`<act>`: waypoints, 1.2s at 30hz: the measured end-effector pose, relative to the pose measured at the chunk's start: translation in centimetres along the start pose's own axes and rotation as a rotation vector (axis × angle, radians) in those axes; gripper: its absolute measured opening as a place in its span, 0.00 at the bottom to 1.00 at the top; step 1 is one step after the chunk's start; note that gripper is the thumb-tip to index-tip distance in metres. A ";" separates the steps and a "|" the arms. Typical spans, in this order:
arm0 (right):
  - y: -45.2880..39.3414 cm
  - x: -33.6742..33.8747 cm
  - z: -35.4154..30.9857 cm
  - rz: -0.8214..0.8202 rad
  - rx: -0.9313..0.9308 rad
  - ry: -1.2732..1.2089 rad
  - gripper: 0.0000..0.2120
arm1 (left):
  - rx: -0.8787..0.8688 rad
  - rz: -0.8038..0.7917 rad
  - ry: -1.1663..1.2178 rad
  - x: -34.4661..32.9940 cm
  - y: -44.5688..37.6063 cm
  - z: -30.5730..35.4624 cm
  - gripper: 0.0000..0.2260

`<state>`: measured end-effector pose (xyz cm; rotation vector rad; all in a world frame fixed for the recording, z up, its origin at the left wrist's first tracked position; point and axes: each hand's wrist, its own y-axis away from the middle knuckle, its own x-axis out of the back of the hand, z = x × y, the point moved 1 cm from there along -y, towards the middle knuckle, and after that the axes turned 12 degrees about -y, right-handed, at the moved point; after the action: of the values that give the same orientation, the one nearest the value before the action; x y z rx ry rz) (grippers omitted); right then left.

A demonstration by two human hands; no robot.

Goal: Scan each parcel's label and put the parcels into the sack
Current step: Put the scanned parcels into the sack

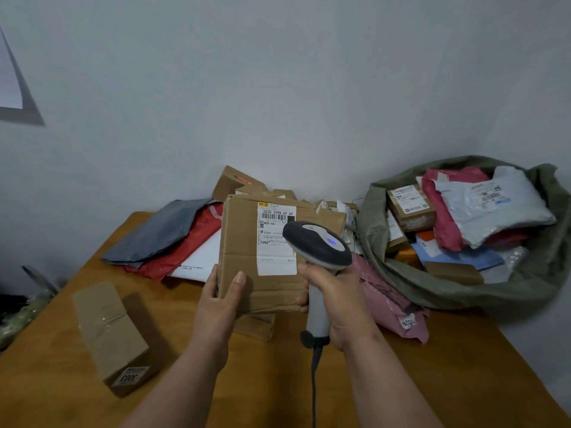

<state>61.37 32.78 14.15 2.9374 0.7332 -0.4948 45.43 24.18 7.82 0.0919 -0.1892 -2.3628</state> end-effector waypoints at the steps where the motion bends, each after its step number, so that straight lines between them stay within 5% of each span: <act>1: 0.0 0.0 0.1 0.000 0.001 0.000 0.16 | -0.003 -0.001 0.002 0.0 0.0 0.0 0.38; 7: -0.2 0.6 0.3 0.027 -0.007 0.007 0.17 | -0.008 -0.027 0.007 0.0 0.0 0.0 0.38; 11: -0.6 2.3 0.7 0.195 0.003 0.034 0.10 | 0.027 -0.061 0.018 -0.2 -0.4 0.0 0.38; 14: -0.7 4.3 1.1 0.333 0.030 0.022 0.15 | 0.056 -0.087 0.028 -0.8 -0.8 0.1 0.38; 18: -0.2 7.0 1.5 0.373 0.010 -0.014 0.11 | 0.071 -0.146 0.029 -3.5 -1.2 0.0 0.35; 28: -1.4 16.7 0.6 0.514 -0.021 -0.247 0.24 | 0.025 -0.244 -0.133 -16.4 -2.7 0.2 0.30; 36: -7.1 28.5 -3.2 0.642 0.033 -0.344 0.24 | -0.035 -0.438 -0.129 -32.1 -5.7 2.9 0.33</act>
<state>82.79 52.21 7.93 2.7697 -0.2524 -0.8933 64.14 50.90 10.09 -0.0414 -0.2058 -2.8107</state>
